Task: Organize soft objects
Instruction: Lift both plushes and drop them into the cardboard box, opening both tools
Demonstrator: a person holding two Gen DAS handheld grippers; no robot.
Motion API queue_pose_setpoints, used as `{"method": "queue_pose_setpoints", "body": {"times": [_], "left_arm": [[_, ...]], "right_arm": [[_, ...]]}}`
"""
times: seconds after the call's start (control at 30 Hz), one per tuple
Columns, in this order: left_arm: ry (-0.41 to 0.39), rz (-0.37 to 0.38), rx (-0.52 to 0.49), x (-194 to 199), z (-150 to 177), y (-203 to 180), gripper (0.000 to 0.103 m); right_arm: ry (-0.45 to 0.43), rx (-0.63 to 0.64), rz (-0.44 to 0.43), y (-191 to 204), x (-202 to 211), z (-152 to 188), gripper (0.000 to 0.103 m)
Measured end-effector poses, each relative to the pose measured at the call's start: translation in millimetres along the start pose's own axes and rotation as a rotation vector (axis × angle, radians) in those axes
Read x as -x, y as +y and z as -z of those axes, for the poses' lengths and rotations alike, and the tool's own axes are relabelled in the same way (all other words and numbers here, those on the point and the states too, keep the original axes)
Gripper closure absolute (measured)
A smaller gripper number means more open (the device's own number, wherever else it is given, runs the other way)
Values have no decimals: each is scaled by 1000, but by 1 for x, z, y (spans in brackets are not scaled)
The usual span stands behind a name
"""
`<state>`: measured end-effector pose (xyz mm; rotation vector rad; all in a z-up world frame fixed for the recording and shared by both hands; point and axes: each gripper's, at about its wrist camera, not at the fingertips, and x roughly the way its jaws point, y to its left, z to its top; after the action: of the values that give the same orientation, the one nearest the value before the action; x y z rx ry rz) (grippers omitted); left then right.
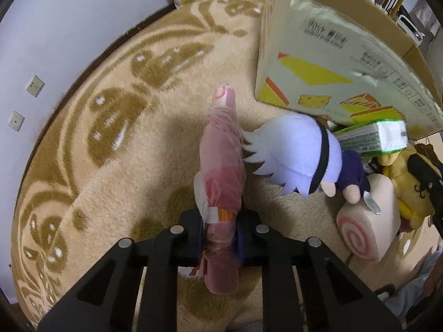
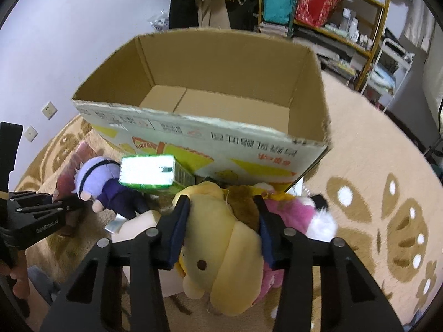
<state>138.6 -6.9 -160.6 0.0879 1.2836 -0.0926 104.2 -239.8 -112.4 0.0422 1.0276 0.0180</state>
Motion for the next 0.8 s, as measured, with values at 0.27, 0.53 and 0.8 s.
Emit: {"method": "queue_pose_setpoints", "body": {"times": [0.27,0.53,0.8], "left_arm": [[-195,4,-56,53,13,-8,87],[-380,25,-90,105,32,-13,87],[-528,10,-132,147,37,-24,87]], "right_arm": [[-110,-14,-5,5,38,0,55],[-273,-67,-4,2,88,-1,55],[-435,-60,-2,3,132,-10,55]]}}
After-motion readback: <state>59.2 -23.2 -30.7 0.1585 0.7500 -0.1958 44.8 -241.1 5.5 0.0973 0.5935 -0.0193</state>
